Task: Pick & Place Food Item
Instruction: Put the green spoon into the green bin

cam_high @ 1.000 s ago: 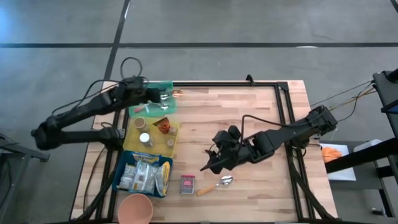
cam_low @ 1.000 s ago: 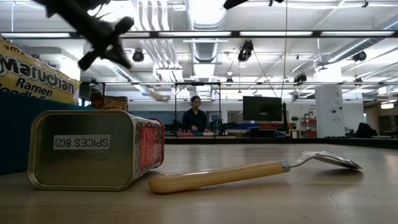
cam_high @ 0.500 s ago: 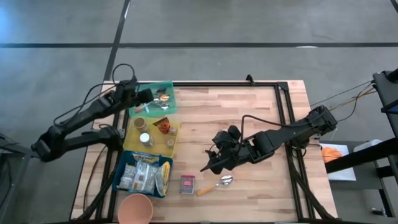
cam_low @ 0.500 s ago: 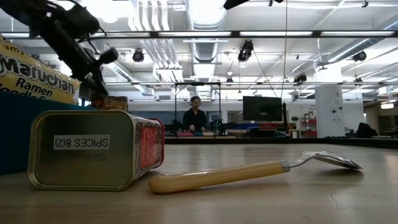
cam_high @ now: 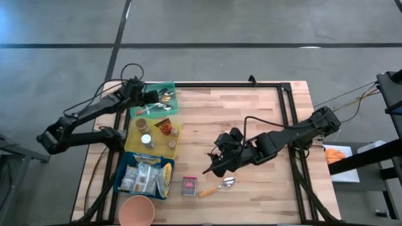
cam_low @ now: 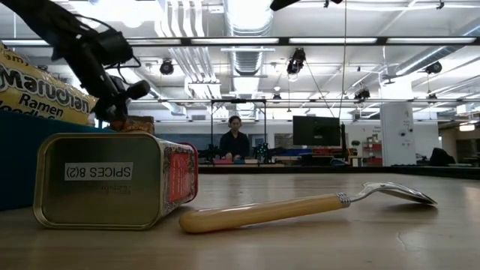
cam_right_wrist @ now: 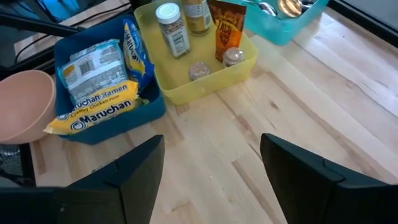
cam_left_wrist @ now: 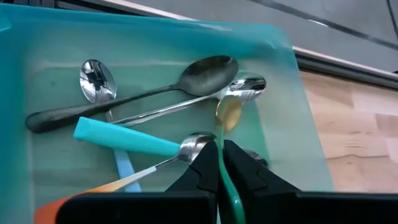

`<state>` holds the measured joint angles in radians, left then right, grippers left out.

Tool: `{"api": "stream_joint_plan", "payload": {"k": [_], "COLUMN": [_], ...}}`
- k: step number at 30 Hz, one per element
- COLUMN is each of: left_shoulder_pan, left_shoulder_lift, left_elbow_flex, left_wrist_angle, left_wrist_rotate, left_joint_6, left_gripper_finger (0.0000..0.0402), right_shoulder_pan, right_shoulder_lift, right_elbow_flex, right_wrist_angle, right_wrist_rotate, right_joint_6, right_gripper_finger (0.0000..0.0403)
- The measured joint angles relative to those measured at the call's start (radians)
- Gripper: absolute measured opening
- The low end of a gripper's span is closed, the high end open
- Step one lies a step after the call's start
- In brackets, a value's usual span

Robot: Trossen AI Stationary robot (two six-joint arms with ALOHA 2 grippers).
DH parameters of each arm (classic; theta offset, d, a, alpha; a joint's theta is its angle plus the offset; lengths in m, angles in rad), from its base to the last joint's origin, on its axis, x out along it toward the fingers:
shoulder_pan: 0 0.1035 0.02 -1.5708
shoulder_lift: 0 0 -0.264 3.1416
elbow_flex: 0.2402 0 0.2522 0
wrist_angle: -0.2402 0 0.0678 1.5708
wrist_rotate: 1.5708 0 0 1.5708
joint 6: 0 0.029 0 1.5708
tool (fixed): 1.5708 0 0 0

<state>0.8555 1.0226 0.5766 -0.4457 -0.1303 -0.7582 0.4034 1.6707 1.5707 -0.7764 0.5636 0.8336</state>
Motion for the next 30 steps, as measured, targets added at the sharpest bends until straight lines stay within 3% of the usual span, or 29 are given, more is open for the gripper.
{"api": "stream_joint_plan", "payload": {"k": [20,30], "left_shoulder_pan": [0.001,0.003], "left_shoulder_lift": [0.017,0.019], "left_elbow_flex": [-0.012,-0.012], "left_wrist_angle": [-0.163,-0.165], "left_wrist_rotate": [0.026,0.018], "left_joint_6": [0.115,0.283], "left_gripper_finger": [0.0012,0.0013], "right_shoulder_pan": [0.0,0.0], "right_shoulder_lift": [0.0,0.0], "right_elbow_flex": [0.0,0.0], "right_wrist_angle": [-0.005,-0.004], "right_wrist_rotate": [-0.018,-0.022], "right_joint_6": [-0.007,0.004], "right_gripper_finger": [0.0265,0.0265]}}
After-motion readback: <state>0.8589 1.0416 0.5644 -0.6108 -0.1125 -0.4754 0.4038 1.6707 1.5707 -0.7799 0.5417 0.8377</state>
